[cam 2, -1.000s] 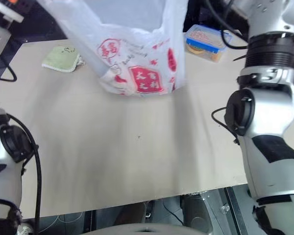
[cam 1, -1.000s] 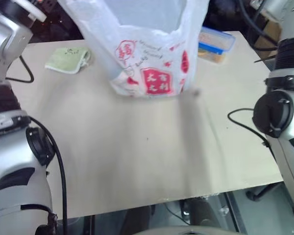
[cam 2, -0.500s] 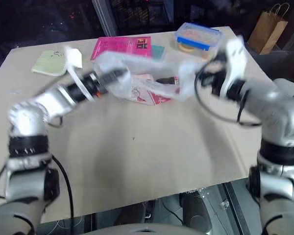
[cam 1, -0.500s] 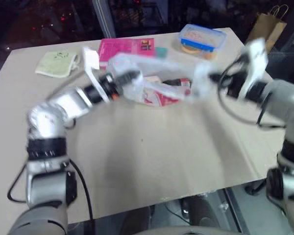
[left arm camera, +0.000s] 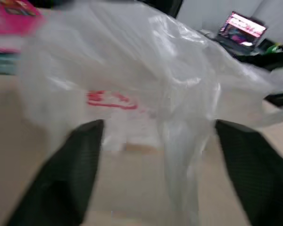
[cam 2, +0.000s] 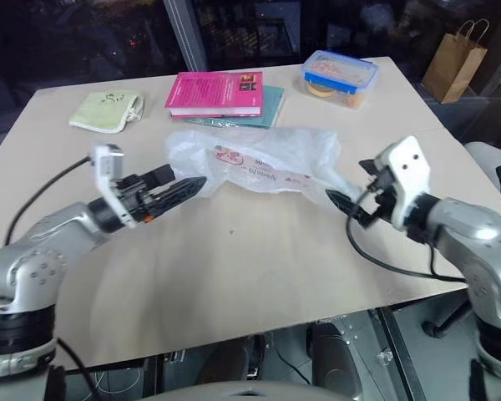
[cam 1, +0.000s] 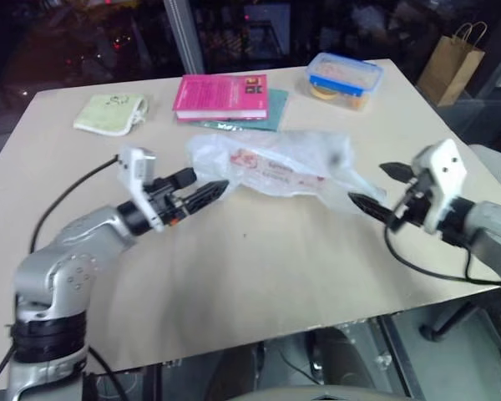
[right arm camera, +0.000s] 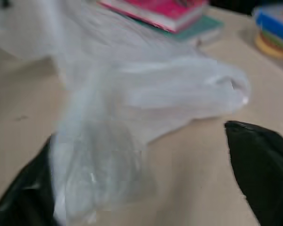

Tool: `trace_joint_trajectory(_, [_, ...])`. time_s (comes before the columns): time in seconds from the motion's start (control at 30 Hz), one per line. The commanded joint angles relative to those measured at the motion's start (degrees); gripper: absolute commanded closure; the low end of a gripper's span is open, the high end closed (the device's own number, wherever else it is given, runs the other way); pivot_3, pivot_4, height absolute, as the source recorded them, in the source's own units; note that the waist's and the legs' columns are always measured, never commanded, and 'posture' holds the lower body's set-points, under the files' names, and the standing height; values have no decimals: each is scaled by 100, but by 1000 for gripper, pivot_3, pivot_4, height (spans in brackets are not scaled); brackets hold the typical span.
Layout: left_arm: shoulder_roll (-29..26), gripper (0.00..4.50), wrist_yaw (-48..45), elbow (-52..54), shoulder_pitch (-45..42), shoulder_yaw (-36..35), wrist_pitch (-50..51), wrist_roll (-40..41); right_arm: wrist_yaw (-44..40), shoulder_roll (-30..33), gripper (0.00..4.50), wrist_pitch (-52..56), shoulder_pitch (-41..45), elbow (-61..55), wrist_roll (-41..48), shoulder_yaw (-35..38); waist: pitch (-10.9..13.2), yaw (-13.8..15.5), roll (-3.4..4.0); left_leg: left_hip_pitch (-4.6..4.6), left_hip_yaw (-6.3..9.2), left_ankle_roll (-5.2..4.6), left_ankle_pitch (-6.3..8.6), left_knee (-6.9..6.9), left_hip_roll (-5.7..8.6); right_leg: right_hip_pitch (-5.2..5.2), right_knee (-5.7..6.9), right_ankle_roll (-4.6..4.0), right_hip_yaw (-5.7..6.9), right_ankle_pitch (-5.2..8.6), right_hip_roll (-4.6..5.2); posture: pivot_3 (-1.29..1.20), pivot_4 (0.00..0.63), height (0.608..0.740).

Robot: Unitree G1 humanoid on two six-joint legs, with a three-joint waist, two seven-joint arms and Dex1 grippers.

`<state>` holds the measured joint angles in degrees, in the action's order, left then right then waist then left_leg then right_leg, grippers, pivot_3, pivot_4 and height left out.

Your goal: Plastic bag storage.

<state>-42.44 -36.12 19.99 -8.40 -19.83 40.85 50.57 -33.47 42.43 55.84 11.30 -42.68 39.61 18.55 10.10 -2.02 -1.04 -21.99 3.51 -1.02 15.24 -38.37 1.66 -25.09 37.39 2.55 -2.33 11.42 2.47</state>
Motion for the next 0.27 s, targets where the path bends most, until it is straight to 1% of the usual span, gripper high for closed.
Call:
trace_joint_trajectory(0.03, [-148, 145, -290, 266, 790, -677, -370, -273, -460, 342, 0, 58, -1085, -764, 440, 1250, -2, 11, 0, 1, -2, -9, 6, 4, -2, 4, -13, 0, 1, 0, 0, 0, 150, 740])
trace_joint_trajectory(0.1, [-160, 145, -464, 279, 1211, -844, -515, -406, -661, 415, 0, -2, -1702, -956, 573, 1708, -2, 40, -2, 8, 1, -15, 10, 4, -10, 29, -47, 3, 13, 0, -2, 0, 150, 740])
trace_joint_trajectory(0.17, [-142, 145, -627, 257, 1591, -932, -700, -595, -624, 445, 0, -141, -2043, -877, 371, 1896, -5, 58, -7, 13, -6, -22, 15, 4, -13, 40, -60, 19, 12, 10, 0, 0, 150, 740])
trace_joint_trajectory(0.23, [-97, 145, -751, 250, 1836, -941, -873, -744, -575, 624, 0, -526, -2354, -597, -291, 1685, -5, 75, -9, 19, -15, -26, 19, 1, -16, 48, -66, 13, 5, 20, -1, 0, 150, 740])
trace_joint_trajectory(0.27, [-66, 145, -806, 261, 1952, -926, -940, -802, -624, 641, 0, -728, -2441, -401, -482, 1542, -5, 75, -9, 18, -16, -26, 19, -4, -16, 47, -67, 17, 4, 19, -1, 0, 150, 740])
